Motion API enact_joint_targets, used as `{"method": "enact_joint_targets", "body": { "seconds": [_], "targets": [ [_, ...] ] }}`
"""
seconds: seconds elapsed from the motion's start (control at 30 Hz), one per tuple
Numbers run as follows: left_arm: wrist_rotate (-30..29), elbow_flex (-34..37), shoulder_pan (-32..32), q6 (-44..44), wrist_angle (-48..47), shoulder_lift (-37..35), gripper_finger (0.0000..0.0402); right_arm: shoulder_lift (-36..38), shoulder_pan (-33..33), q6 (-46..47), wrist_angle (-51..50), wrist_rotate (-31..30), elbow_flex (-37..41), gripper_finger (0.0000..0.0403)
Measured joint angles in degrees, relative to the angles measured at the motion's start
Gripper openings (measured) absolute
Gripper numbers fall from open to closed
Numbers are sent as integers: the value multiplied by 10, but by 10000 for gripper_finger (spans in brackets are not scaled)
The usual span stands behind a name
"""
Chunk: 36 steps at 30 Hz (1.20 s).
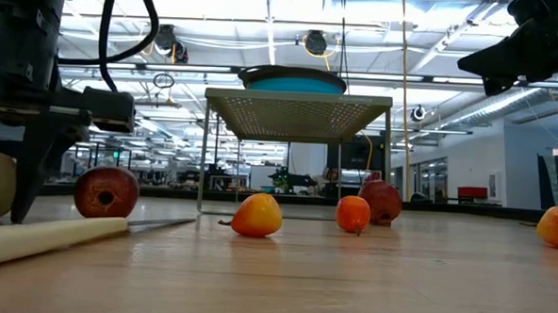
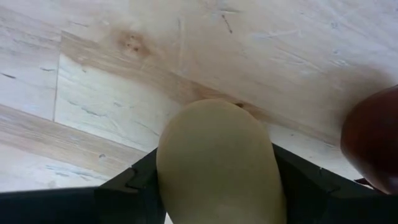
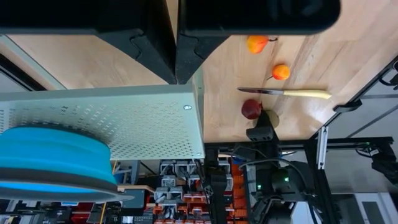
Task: Pick & Place Fruit
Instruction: Put the kiwi into the blue strainer bowl on the shelf
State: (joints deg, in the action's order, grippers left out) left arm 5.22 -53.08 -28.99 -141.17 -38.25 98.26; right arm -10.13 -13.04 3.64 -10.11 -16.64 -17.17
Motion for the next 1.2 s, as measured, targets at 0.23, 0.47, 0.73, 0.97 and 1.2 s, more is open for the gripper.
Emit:
{"method": "enact_joint_targets", "body": {
  "seconds": [0.23,0.47,0.73,0.97,1.2],
  "targets": [
    [14,2,0,32,-14,-12,217,0,0,0,0,0,0,0],
    [-8,4,-1,52,-40,-70,219,0,0,0,0,0,0,0],
    [-46,3,-1,110,-43,-147,214,0,0,0,0,0,0,0],
    [-84,2,0,146,-42,-212,221,0,0,0,0,0,0,0],
    [-121,2,1,166,-39,-253,225,0,0,0,0,0,0,0]
  ]
}}
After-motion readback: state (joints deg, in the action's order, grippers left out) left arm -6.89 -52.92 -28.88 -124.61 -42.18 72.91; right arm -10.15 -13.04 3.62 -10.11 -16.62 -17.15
